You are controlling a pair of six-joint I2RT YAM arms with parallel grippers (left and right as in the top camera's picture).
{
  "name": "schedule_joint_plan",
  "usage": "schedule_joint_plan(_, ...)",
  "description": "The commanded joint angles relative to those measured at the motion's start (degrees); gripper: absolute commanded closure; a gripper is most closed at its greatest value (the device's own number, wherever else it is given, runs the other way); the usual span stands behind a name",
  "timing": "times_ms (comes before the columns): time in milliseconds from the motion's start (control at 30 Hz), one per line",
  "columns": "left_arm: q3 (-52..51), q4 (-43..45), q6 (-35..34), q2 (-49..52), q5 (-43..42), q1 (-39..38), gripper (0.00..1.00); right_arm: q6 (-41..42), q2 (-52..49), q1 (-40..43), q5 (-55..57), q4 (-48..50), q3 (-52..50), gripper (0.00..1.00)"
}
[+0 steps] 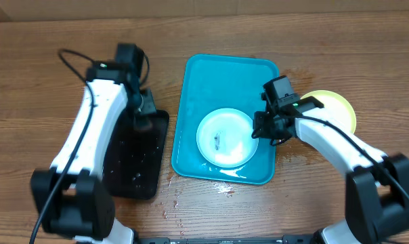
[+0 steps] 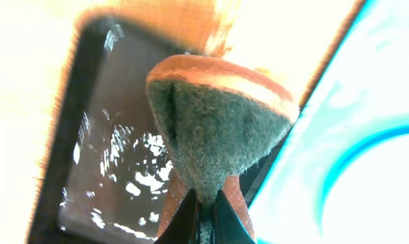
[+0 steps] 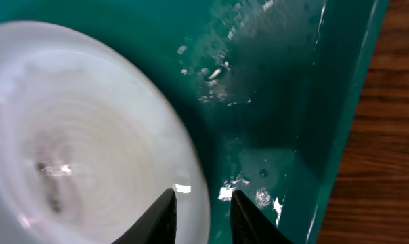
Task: Clean dirty plates on tray and stack at the side
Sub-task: 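Grasp the sponge from the black tray with the left gripper, then scrub the white plate with the sponge while right gripper holds it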
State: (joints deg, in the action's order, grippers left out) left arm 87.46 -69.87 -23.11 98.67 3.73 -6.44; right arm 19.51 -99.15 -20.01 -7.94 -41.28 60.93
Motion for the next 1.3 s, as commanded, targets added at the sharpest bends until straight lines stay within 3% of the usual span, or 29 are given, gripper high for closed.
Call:
schedule_joint_plan(0, 6.3, -2.8, 1.6, -4.7, -2.0, -0.1, 0.96, 0.2, -4.4, -0.2, -0.2, 1.1, -0.9, 0.77)
schedule_joint_plan(133, 6.9, -2.9, 1.9, -5.7, -8.5, -1.2, 0.96, -0.9, -7.4, -0.2, -1.7, 1.9, -0.9, 0.96)
schedule_joint_plan(367, 5.6, 1.5, -1.6, -1.9, -11.7, -9.2, 0.96, -0.9, -7.4, -0.2, -1.7, 1.2, -0.9, 0.96)
schedule_joint_plan(633, 0.0, 14.3, -15.4, 10.3, -12.0, -23.6, 0.96, -1.4, -7.4, -0.2, -1.7, 0.7, -0.9, 0.96)
schedule_joint_plan(800, 0.1, 20.0, -19.5, 19.1, -14.1, -28.6, 0.96, -1.3, -7.4, -0.2, -1.7, 0.3, -0.9, 0.96)
schedule_joint_plan(933, 0.1, 20.2, -19.0, 22.8, -8.9, -28.7, 0.96, -1.3, -7.4, -0.2, -1.7, -0.2, -0.9, 0.96)
schedule_joint_plan(1167, 0.9, 8.5, -18.6, 22.9, 12.2, -26.4, 0.96, -1.4, -7.4, -0.2, -1.7, -0.5, -0.9, 0.96)
schedule_joint_plan(1267, 0.9, 6.2, -17.9, 22.9, 14.6, -25.3, 0.96, -1.4, -7.4, -0.2, -1.7, -0.5, -0.9, 0.96)
